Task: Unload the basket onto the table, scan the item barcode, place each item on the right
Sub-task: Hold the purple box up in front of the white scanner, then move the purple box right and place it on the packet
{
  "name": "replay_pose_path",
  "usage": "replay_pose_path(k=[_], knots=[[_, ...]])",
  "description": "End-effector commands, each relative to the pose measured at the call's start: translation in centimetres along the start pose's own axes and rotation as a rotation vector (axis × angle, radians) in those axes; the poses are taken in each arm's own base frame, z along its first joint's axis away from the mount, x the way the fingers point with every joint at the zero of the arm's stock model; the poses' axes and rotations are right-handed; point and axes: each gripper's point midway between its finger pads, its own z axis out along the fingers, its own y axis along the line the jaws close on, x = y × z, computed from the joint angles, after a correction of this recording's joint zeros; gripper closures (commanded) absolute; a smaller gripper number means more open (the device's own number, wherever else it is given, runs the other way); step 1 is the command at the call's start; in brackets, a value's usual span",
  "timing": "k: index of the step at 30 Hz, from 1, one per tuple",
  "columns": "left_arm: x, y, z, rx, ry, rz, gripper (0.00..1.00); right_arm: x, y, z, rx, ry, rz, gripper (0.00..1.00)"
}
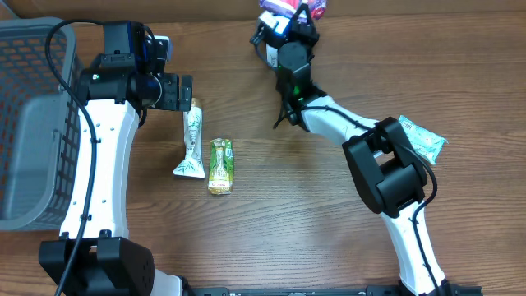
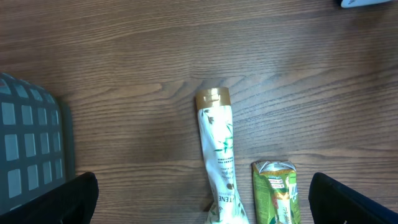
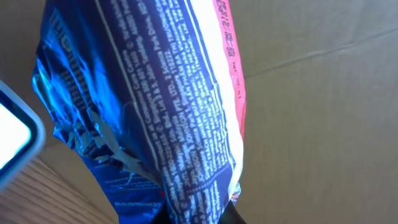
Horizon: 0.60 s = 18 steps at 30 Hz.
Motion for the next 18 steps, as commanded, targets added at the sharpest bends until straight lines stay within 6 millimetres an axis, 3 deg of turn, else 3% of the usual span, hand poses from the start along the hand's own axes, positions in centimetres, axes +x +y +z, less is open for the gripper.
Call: replay_pose_path(k=[1, 5, 8, 11, 15, 18], knots=[[-0.5, 0.2, -1.1, -0.004, -0.030, -0.021, 0.00, -3.1, -9.3, -2.2, 0.124, 0.005, 0.223, 0.96], [-0.4, 0.2, -1.1, -0.004, -0.029, -0.021, 0.00, -3.6, -13.2, -4.6, 0.125, 0.070, 0.313, 0.96], [-0.4, 0.2, -1.1, -0.004, -0.029, -0.021, 0.01, -3.4, -14.1, -6.4, 0.073, 0.126, 0.380, 0.96], [-0.5, 0.2, -1.1, -0.004, -0.029, -0.021, 0.00, -2.6, -12.8, -7.8, -0.051, 0.168, 0.441, 0.96], [-0.5, 0.2, -1.1, -0.004, -0.029, -0.021, 0.00, -2.0, -9.5, -10.4, -0.356, 0.184, 0.583, 0.96], [-0.5, 0.2, -1.1, -0.004, -0.030, -0.021, 0.00, -1.6, -8.8, -12.7, -0.565, 0.220, 0.767, 0.96]])
